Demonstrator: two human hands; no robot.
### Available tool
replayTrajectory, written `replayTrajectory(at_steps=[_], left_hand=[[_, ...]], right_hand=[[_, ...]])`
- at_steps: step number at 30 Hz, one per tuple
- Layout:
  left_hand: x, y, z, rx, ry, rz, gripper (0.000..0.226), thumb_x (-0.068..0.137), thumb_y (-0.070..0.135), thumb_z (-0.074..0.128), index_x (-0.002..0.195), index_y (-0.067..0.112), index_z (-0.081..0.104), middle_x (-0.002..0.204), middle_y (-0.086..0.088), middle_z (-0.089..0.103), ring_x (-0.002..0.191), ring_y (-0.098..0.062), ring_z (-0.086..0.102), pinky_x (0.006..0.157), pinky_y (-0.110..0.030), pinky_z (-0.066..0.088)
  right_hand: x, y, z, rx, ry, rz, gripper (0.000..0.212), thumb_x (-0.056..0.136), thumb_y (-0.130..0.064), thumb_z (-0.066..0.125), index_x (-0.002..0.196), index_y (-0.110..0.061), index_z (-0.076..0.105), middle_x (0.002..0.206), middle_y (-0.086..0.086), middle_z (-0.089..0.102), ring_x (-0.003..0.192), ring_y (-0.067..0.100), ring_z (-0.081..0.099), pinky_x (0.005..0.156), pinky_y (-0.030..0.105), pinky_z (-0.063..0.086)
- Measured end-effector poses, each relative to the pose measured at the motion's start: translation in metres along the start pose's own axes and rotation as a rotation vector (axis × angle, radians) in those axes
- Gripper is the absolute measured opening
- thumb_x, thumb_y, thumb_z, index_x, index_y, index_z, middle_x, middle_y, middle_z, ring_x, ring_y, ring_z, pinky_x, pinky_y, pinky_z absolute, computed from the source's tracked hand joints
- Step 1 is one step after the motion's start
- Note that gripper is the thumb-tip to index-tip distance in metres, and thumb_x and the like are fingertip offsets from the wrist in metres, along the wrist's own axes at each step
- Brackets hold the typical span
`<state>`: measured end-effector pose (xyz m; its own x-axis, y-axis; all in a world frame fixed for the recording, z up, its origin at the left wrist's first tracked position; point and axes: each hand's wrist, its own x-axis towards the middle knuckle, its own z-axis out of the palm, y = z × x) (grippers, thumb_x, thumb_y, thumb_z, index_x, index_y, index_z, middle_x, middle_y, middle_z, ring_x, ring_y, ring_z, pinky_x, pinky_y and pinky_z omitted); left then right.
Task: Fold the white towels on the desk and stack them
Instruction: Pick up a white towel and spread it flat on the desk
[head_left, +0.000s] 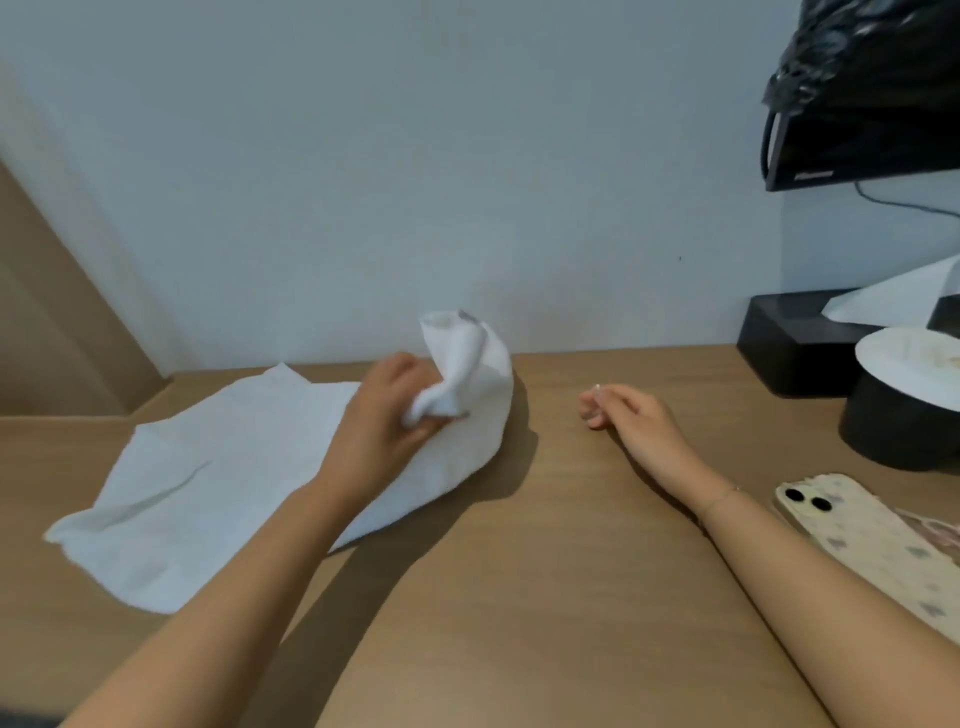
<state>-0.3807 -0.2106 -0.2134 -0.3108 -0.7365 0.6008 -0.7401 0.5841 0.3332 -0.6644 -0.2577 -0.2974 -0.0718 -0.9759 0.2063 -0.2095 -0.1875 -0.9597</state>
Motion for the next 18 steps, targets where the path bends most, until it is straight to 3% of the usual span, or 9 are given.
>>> replayTrajectory(at_steps=[3, 5, 8, 11, 13, 15, 16, 18], left_hand=[[-0.039, 0.012, 0.01, 0.046, -0.228, 0.057, 0.016, 0.088, 0.031, 0.071, 0.091, 0.017, 0.065, 0.093, 0.008, 0.052, 0.083, -0.007, 0.044, 0.069, -0.018, 0.034], [-0.061, 0.018, 0.013, 0.034, -0.268, 0.068, 0.014, 0.09, 0.036, 0.068, 0.098, 0.024, 0.069, 0.097, 0.011, 0.055, 0.087, -0.006, 0.049, 0.072, -0.023, 0.04], [-0.086, 0.019, 0.011, 0.046, -0.277, 0.108, 0.02, 0.092, 0.025, 0.067, 0.111, 0.024, 0.072, 0.106, 0.006, 0.061, 0.092, -0.014, 0.056, 0.076, -0.031, 0.046], [-0.097, 0.018, 0.005, -0.018, -0.271, 0.06, 0.023, 0.092, 0.016, 0.066, 0.113, 0.023, 0.072, 0.107, 0.006, 0.063, 0.096, -0.011, 0.055, 0.082, -0.028, 0.044], [-0.095, 0.02, 0.0, -0.116, -0.223, -0.026, 0.016, 0.094, 0.016, 0.062, 0.106, 0.02, 0.072, 0.102, 0.007, 0.063, 0.094, -0.006, 0.053, 0.083, -0.025, 0.044], [-0.089, 0.021, -0.009, -0.24, -0.125, -0.146, 0.01, 0.096, 0.02, 0.061, 0.092, 0.019, 0.07, 0.091, 0.01, 0.064, 0.086, -0.005, 0.055, 0.076, -0.022, 0.044], [-0.084, 0.022, -0.014, -0.303, -0.072, -0.201, 0.012, 0.096, 0.024, 0.061, 0.086, 0.022, 0.067, 0.084, 0.013, 0.062, 0.08, -0.004, 0.056, 0.071, -0.018, 0.043], [-0.071, 0.021, -0.025, -0.381, -0.009, -0.283, 0.015, 0.095, 0.033, 0.06, 0.082, 0.026, 0.066, 0.078, 0.012, 0.063, 0.073, -0.004, 0.056, 0.066, -0.012, 0.039]], right_hand=[[-0.001, -0.007, 0.003, 0.008, 0.032, 0.058, 0.024, 0.1, -0.024, 0.048, 0.093, -0.013, 0.068, 0.081, 0.003, 0.068, 0.058, 0.01, 0.054, 0.056, 0.018, 0.045], [-0.002, -0.012, 0.005, 0.032, 0.015, 0.097, 0.025, 0.101, -0.026, 0.048, 0.092, -0.012, 0.066, 0.08, 0.006, 0.067, 0.052, 0.012, 0.051, 0.044, 0.019, 0.041], [-0.006, -0.019, 0.009, 0.11, 0.01, 0.203, 0.023, 0.099, -0.025, 0.051, 0.096, -0.006, 0.064, 0.08, 0.011, 0.066, 0.047, 0.016, 0.051, 0.037, 0.021, 0.04], [-0.01, -0.025, 0.021, 0.188, -0.008, 0.252, 0.017, 0.096, -0.01, 0.054, 0.111, -0.006, 0.061, 0.095, 0.011, 0.062, 0.062, 0.018, 0.058, 0.054, 0.023, 0.052], [-0.006, -0.029, 0.029, 0.117, -0.095, 0.214, 0.035, 0.094, -0.005, 0.054, 0.127, -0.015, 0.055, 0.119, 0.001, 0.056, 0.087, 0.015, 0.06, 0.08, 0.027, 0.053], [-0.001, -0.036, 0.038, 0.076, -0.212, 0.186, 0.051, 0.093, -0.009, 0.06, 0.14, -0.02, 0.045, 0.134, -0.007, 0.047, 0.111, 0.011, 0.054, 0.096, 0.025, 0.046], [0.003, -0.04, 0.043, 0.082, -0.262, 0.194, 0.052, 0.093, -0.013, 0.061, 0.142, -0.019, 0.043, 0.136, -0.009, 0.045, 0.118, 0.011, 0.052, 0.099, 0.024, 0.043], [0.01, -0.046, 0.051, 0.111, -0.356, 0.249, 0.04, 0.093, -0.018, 0.063, 0.132, -0.016, 0.053, 0.132, -0.003, 0.056, 0.112, 0.012, 0.058, 0.093, 0.024, 0.046]])
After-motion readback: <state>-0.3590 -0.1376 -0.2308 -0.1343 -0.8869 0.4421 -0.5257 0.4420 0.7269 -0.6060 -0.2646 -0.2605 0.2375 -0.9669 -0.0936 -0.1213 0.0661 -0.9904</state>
